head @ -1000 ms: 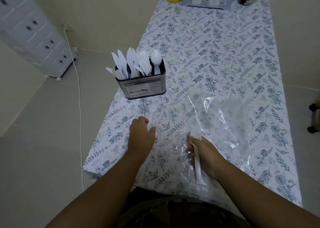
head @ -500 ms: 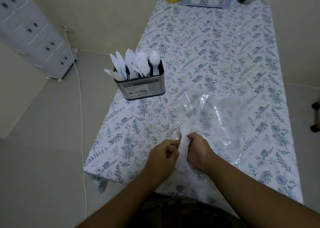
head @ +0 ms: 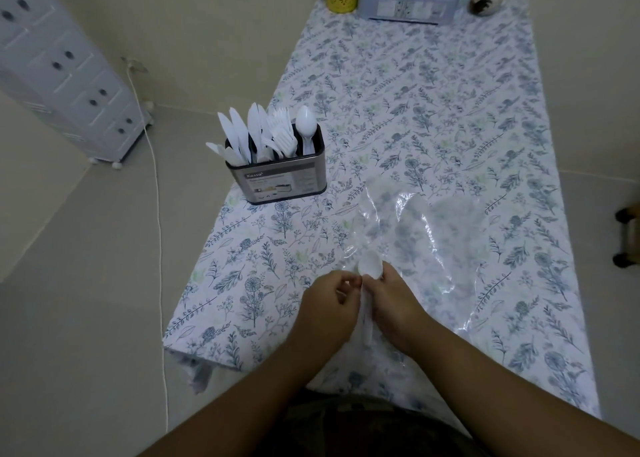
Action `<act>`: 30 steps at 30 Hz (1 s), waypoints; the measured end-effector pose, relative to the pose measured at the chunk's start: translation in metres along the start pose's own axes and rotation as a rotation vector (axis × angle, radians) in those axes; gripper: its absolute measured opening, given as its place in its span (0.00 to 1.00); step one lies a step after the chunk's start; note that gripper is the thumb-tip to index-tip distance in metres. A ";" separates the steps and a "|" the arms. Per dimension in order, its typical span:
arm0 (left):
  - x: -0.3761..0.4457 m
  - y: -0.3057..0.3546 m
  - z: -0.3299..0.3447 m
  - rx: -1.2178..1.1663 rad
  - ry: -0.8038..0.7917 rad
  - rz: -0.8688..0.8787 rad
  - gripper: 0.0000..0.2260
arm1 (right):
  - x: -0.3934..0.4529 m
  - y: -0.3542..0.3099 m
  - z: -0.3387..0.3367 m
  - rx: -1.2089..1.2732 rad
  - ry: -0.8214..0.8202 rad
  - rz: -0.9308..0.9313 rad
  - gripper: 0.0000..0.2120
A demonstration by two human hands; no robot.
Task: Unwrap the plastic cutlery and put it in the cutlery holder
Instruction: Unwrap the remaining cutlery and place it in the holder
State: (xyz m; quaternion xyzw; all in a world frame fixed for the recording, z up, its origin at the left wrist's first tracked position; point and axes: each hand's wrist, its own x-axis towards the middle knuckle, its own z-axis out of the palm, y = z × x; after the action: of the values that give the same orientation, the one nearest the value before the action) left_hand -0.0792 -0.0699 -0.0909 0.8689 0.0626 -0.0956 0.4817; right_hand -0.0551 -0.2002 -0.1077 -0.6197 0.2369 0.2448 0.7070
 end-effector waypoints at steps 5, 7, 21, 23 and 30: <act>0.015 0.015 0.005 -0.025 -0.011 -0.045 0.11 | -0.014 -0.005 0.006 -0.193 -0.123 -0.124 0.21; 0.017 0.017 0.006 -0.024 -0.003 -0.034 0.12 | -0.016 -0.007 0.005 -0.281 -0.148 -0.140 0.26; 0.021 0.023 -0.011 -0.120 0.048 0.186 0.11 | -0.020 -0.017 -0.012 -0.346 0.077 -0.509 0.19; 0.017 0.016 -0.012 -0.069 0.062 0.236 0.12 | -0.021 -0.016 -0.014 -0.394 0.118 -0.532 0.18; 0.046 0.041 -0.043 -0.050 0.179 0.338 0.16 | -0.005 -0.066 0.005 -0.496 0.121 -0.651 0.15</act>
State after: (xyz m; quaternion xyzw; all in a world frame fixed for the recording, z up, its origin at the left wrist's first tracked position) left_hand -0.0218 -0.0547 -0.0449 0.8598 -0.0395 0.0659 0.5049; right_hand -0.0162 -0.2030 -0.0539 -0.8272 0.0037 0.0211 0.5615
